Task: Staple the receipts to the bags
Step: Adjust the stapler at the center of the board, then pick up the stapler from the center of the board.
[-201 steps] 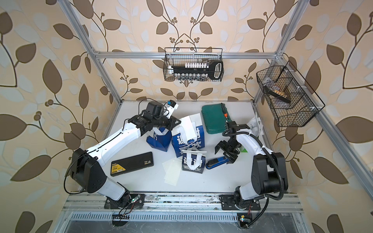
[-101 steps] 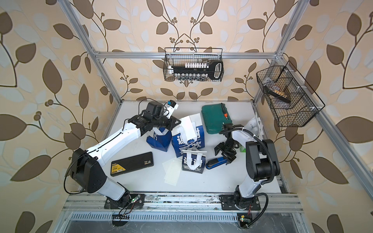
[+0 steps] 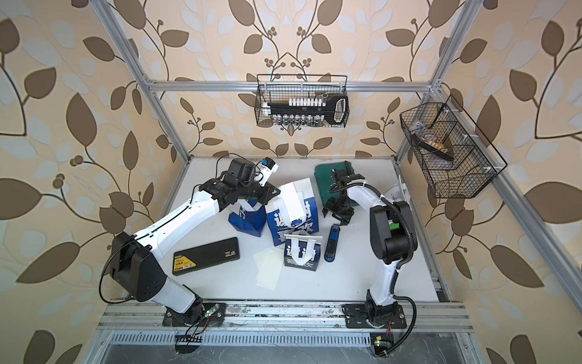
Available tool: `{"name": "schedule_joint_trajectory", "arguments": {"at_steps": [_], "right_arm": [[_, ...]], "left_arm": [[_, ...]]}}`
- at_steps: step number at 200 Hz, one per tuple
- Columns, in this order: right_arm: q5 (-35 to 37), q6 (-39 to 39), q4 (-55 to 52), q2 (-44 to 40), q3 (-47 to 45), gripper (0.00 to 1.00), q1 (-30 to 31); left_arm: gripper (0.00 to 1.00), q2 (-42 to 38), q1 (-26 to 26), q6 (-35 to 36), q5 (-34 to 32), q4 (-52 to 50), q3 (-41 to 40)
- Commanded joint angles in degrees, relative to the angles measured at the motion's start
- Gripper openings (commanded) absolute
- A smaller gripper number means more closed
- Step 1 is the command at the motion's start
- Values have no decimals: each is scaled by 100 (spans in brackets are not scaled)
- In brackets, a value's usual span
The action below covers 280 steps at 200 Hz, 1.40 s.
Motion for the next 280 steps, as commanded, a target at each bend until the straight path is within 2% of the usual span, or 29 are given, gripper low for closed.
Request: {"name": "schedule_joint_trajectory", "arguments": {"at_steps": [1,38,73,91,118,179,216,250,280], "right_arm": [[595,-468,-258,5,165,72,230],[1393,-656,-535,-320,-595,72,536],[1541,-605,-510,-749,-1275,70,693],[1381,-564,-436,-856,-1513,64,717],[1006,-565,-221,-1008,-1760,46,731],[771,-643,79,-889,-1798,39,728],[682,-793,195,-914,-1741,24,729],[835,-1007,95,-1154,-1548,5,629],[1305,-1145,-142,-1654,-942,1,459]], "left_arm": [[0,-159,-57,-121,-74,-170,21],[0,-133,-67,-252,-90,-122,54],[0,-99,-66,-137,-178,-197,81],[0,-81,-64,-116,-179,-208,68],[0,-51,-69,-100,-189,-222,67],[0,-21,-77,130,-336,-461,179],[0,-37,-77,145,-356,-534,231],[0,-20,-75,133,-337,-560,265],[0,3,-81,243,-319,-635,264]]}}
